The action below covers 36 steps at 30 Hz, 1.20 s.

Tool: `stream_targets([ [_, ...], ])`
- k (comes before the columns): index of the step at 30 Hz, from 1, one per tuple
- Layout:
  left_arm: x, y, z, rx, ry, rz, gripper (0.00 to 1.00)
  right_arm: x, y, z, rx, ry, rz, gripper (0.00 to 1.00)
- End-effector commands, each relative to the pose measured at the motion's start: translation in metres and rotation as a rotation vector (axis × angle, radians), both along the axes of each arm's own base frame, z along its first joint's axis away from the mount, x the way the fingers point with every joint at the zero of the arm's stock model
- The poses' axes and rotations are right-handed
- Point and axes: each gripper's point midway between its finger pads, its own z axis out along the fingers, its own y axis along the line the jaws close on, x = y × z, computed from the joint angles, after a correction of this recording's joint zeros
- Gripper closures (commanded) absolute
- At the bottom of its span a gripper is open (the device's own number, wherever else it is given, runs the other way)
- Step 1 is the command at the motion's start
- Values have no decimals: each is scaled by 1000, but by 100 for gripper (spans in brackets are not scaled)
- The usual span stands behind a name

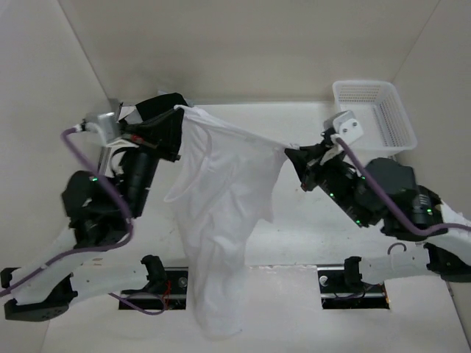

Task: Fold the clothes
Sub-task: Flatten the tank top out

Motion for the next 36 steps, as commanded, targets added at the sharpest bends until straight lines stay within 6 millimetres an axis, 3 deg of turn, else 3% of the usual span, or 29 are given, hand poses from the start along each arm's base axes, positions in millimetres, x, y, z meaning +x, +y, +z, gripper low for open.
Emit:
stream_targets([
  [1,85,-21,-84,197,97,260,96,61,14,-47,49,91,-17,99],
  [2,91,-21,-91,197,110,266,96,74,15,-56,51,110,-24,99],
  [4,161,-9,-172,198,277,313,96,132,14,-88,60,174,-69,100],
  [5,178,-3,-187,186,316,320,96,160,11,-100,61,202,-97,100],
  [6,208,6,-209,182,370,338,96,192,8,-112,63,235,-133,100],
  [7,223,10,-219,184,392,348,96,215,7,-119,66,255,-155,100],
  [9,282,21,-244,202,466,382,94,265,3,-128,69,284,-206,100],
  [10,295,22,-249,210,480,391,92,284,0,-129,69,291,-231,100],
  [11,322,21,-257,220,515,394,84,330,-5,-130,89,312,-280,99],
  [12,325,20,-259,224,522,393,82,336,-7,-128,95,309,-289,98],
  [13,333,18,-258,229,536,389,74,354,-8,-130,104,314,-312,92],
  [15,334,13,-259,223,549,384,60,375,-14,-143,116,346,-359,72],
  [16,329,13,-263,220,557,384,54,374,-16,-153,116,369,-377,66],
  [18,310,12,-287,205,606,382,53,359,-19,-184,113,419,-392,60],
  [20,285,11,-326,207,672,371,54,328,-6,-217,131,458,-361,60],
  [24,219,22,-419,274,828,375,57,235,16,-294,226,563,-270,98],
  [26,185,31,-453,296,897,364,58,191,23,-325,245,626,-229,100],
  [28,158,36,-475,319,952,344,58,150,22,-358,207,685,-216,97],
  [30,138,40,-488,335,996,328,57,112,11,-393,163,751,-249,82],
  [33,112,39,-506,388,1057,283,54,73,-14,-432,144,838,-331,68],
  [36,93,29,-522,413,1099,212,52,57,-36,-451,144,873,-406,63],
])
